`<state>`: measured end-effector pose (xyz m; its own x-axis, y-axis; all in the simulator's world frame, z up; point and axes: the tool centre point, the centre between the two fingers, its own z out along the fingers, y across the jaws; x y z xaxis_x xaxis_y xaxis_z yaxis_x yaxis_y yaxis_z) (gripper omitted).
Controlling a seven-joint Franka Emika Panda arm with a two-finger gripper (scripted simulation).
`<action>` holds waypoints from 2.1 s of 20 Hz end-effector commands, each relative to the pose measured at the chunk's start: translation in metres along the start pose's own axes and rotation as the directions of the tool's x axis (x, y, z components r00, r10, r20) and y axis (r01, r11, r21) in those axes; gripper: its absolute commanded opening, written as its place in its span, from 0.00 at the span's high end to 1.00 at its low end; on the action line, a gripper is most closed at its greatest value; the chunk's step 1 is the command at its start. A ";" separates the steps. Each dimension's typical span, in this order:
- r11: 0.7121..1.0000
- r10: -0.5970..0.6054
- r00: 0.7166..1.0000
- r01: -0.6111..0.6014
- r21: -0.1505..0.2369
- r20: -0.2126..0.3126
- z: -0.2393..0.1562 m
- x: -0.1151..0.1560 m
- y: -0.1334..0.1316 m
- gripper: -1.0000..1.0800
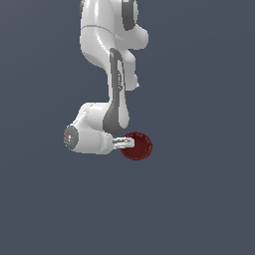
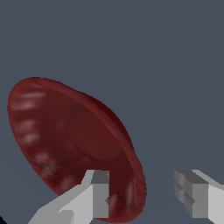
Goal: Pick up the object and move it to a goal position.
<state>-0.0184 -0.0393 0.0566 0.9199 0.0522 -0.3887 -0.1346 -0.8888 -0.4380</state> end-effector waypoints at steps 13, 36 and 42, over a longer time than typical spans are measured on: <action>1.000 -0.002 1.000 0.002 0.004 0.002 0.030 -0.001 -0.001 1.00; 1.000 -0.002 1.000 0.002 0.003 0.003 -0.032 -0.008 -0.011 1.00; 1.000 -0.001 1.000 0.001 0.002 0.003 -0.084 -0.013 -0.019 1.00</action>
<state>-0.0014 -0.0569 0.1244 0.9183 0.0547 -0.3920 -0.1352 -0.8875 -0.4406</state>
